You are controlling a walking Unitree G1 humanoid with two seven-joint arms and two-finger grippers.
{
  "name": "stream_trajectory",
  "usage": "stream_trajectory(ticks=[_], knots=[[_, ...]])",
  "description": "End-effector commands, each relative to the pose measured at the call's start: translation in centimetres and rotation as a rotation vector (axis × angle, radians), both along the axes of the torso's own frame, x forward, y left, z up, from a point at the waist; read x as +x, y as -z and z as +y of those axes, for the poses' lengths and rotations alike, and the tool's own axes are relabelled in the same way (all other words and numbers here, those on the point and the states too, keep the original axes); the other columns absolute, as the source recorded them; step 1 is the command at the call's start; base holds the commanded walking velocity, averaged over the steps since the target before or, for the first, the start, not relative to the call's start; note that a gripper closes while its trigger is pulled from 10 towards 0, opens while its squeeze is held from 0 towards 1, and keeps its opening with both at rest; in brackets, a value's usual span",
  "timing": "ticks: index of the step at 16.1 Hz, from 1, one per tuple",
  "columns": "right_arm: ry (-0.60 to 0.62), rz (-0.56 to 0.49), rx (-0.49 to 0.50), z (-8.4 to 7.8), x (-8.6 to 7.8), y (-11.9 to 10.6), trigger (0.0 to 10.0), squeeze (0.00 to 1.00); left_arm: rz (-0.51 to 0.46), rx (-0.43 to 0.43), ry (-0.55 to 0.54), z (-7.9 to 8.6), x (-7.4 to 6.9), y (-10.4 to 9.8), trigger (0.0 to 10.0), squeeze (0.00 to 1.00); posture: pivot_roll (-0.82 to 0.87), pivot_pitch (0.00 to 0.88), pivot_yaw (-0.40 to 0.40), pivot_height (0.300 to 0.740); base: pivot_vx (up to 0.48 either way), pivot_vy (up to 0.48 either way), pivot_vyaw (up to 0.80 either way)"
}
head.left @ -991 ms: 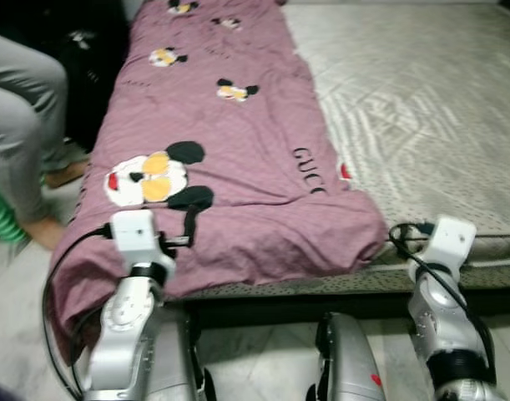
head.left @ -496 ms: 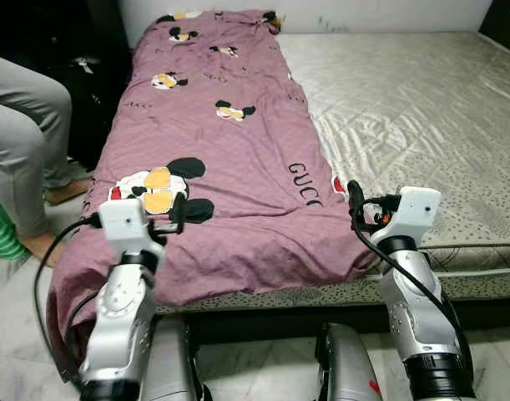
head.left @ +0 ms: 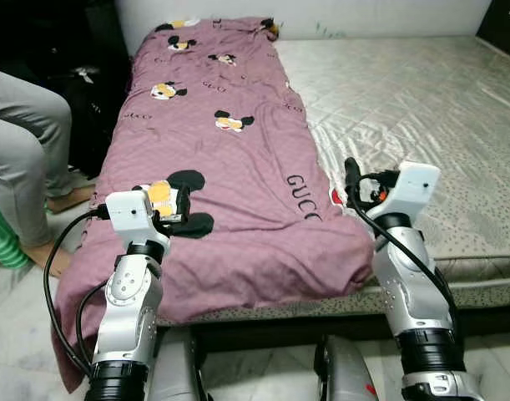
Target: Clean up the room
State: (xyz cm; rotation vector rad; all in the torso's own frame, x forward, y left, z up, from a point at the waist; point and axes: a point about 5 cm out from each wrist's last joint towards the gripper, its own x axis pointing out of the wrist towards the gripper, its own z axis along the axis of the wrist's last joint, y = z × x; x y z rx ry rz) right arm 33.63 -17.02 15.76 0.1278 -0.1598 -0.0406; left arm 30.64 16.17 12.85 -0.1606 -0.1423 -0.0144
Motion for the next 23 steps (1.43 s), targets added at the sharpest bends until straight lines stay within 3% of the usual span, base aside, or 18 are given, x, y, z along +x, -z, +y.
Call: stream_trajectory(ticks=[1, 8, 20, 23], knots=[[-0.007, -0.006, 0.001, 0.3, 0.4, -0.4, 10.0, 0.00, -0.015, 0.011, 0.006, 0.1, 0.4, -0.3, 10.0, 0.00, -0.08, 0.000, 0.029, 0.659, 0.000, 0.000, 0.00], [0.033, 0.010, -0.018, 0.1, 0.6, 0.0, 10.0, 0.00, -0.025, 0.015, 0.019, -0.1, 0.9, -0.4, 10.0, 0.00, -0.08, 0.000, 0.029, 0.739, 0.000, 0.000, 0.00], [0.041, 0.031, -0.037, 0.4, 0.9, 0.6, 10.0, 0.00, 0.067, -0.016, -0.037, 0.0, 1.4, 1.1, 10.0, 0.00, -0.08, 0.000, 0.029, 0.740, 0.000, 0.000, 0.00], [0.029, 0.034, -0.037, 0.6, 1.0, 0.6, 10.0, 0.00, 0.070, 0.027, -0.057, -0.1, 1.5, 1.0, 10.0, 0.00, -0.07, 0.000, 0.023, 0.740, 0.000, 0.000, -0.14]])
